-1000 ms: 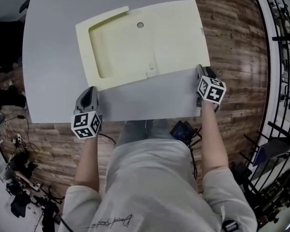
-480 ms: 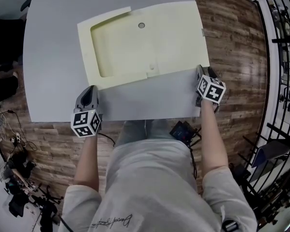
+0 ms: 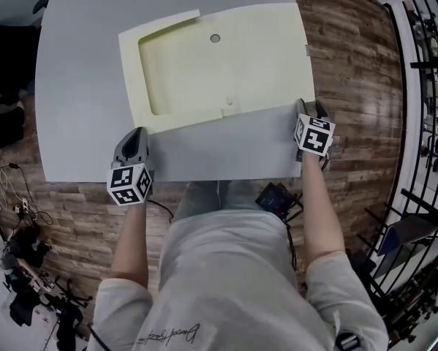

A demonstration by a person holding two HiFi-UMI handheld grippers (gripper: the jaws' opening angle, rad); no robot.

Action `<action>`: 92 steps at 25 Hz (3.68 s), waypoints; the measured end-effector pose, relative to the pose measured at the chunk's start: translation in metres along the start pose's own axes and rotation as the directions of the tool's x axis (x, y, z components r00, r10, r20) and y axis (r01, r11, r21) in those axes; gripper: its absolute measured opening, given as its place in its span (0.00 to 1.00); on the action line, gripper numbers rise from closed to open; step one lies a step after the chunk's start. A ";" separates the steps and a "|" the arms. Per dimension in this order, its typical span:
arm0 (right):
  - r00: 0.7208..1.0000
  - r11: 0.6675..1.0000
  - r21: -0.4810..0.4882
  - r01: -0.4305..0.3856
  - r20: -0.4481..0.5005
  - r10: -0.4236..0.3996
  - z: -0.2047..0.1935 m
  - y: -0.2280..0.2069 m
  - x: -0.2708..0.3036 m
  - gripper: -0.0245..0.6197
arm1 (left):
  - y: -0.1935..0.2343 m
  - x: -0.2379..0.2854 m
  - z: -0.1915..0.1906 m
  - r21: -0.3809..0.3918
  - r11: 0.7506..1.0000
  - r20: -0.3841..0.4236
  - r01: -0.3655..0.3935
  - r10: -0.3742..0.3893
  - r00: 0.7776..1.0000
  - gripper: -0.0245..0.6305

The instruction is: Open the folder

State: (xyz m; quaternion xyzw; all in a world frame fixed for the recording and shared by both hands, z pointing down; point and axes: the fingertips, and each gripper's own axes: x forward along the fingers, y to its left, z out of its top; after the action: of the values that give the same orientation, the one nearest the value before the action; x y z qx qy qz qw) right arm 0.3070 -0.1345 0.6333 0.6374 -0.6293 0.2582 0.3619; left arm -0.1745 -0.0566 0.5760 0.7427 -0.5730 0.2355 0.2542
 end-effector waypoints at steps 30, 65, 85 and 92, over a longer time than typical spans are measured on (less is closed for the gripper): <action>0.995 0.977 -0.192 -0.089 0.014 0.094 0.001 0.032 0.001 0.07 | 0.001 -0.002 -0.003 -0.005 1.000 0.020 -0.020 0.020 1.000 0.05; 0.718 0.780 -0.413 -0.471 0.335 0.611 0.137 0.183 -0.208 0.07 | -0.100 -0.095 0.099 0.077 0.977 0.269 0.201 -0.214 0.939 0.05; 0.549 0.593 -0.455 -0.664 0.241 0.800 0.126 0.277 -0.253 0.07 | -0.117 -0.110 0.125 0.091 0.977 0.325 0.191 -0.211 0.922 0.05; 0.546 0.585 -0.456 -0.671 0.230 0.806 0.123 0.285 -0.249 0.07 | -0.108 -0.110 0.131 0.085 0.979 0.340 0.185 -0.204 0.918 0.05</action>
State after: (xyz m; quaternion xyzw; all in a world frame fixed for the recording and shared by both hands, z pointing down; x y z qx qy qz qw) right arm -0.0089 -0.0626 0.4022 0.2796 -0.9339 0.1429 0.1710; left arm -0.0879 -0.0382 0.3943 0.8321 -0.5259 0.0891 0.1522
